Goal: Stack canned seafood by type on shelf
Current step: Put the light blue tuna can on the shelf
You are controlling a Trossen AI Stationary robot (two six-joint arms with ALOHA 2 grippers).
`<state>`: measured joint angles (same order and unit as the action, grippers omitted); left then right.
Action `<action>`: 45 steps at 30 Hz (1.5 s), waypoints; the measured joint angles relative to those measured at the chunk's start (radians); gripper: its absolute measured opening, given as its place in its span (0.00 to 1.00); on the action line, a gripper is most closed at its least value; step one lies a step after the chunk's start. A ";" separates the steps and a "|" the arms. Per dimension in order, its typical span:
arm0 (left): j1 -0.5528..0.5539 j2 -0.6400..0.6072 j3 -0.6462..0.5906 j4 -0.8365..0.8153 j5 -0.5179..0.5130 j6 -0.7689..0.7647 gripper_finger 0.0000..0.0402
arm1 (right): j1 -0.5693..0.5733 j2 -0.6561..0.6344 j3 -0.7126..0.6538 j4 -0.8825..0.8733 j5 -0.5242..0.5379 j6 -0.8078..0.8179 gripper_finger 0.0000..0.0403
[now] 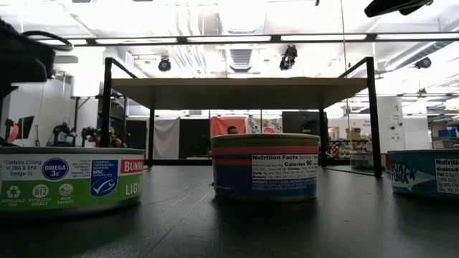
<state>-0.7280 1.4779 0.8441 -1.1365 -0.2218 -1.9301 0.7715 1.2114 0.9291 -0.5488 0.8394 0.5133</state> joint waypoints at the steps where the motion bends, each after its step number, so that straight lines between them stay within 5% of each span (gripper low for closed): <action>1: 0.001 0.014 0.001 0.001 0.000 0.000 0.00 | 0.000 0.000 0.000 0.000 0.000 0.000 0.02; 33: 0.006 0.159 0.147 0.014 -0.035 0.114 0.00 | 0.000 0.000 0.000 0.006 0.000 0.003 0.02; 45: 0.008 0.199 0.144 0.143 -0.059 0.187 0.00 | 0.000 0.000 0.000 0.007 0.000 0.003 0.02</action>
<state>-0.7197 1.6771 0.9885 -0.9936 -0.2811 -1.7430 0.7715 1.2118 0.9287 -0.5415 0.8398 0.5159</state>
